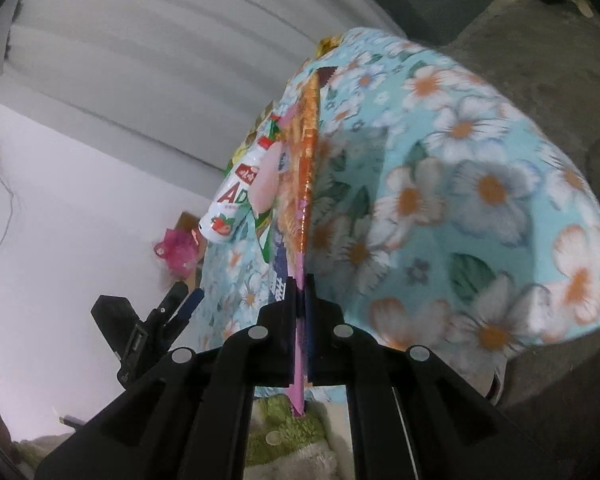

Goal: Collect trash
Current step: 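Grasp the pink snack bag with the right tool while the left tool grasps the pink sponge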

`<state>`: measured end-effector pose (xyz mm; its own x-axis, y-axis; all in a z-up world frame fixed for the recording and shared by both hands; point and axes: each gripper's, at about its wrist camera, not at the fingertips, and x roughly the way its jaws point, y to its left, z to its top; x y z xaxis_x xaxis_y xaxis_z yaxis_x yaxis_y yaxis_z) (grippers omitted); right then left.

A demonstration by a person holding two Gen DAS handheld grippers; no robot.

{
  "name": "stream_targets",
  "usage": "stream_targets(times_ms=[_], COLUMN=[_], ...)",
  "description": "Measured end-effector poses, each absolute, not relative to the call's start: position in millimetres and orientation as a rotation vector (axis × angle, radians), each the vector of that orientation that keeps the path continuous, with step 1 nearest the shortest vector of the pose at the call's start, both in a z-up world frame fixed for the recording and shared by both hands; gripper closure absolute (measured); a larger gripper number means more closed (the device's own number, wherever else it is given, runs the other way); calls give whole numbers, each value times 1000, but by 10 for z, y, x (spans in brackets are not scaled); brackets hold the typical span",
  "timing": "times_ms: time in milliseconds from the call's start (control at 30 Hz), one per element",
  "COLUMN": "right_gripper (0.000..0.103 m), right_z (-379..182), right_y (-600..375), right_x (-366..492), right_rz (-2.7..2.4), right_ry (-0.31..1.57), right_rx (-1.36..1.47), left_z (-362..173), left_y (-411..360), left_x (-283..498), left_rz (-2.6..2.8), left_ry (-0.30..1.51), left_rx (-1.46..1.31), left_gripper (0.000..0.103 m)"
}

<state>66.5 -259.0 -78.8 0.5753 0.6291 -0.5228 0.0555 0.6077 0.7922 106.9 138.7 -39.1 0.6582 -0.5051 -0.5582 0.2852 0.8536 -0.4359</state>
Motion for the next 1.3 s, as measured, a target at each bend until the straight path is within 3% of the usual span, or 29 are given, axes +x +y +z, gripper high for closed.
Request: stream_targets(times_ms=[200, 333, 500, 700, 833, 967, 1100, 1300], right_gripper=[99, 99, 98, 96, 94, 81, 81, 81], right_z=[-889, -917, -969, -1028, -1141, -1289, -1428, -1442], right_y=[-2777, -2840, -2873, -2898, -2917, -2893, -2846, -2830], right_x=[604, 586, 698, 789, 858, 908, 955, 968], right_rz=[348, 341, 333, 332, 344, 341, 347, 351], right_ry=[880, 881, 886, 880, 885, 904, 923, 897], right_rx=[925, 943, 962, 970, 1010, 1033, 1071, 1092], left_z=[-255, -203, -237, -511, -607, -624, -672, -681], left_y=[1176, 866, 380, 3, 18, 48, 24, -52], left_x=[1334, 1592, 1805, 1853, 1924, 2008, 2039, 1957], left_rz=[-510, -525, -511, -455, -416, -379, -366, -361], left_ry=[713, 736, 711, 688, 708, 708, 708, 666], left_rx=[-306, -137, 167, 502, 526, 521, 530, 571], left_gripper=[11, 11, 25, 35, 36, 48, 60, 70])
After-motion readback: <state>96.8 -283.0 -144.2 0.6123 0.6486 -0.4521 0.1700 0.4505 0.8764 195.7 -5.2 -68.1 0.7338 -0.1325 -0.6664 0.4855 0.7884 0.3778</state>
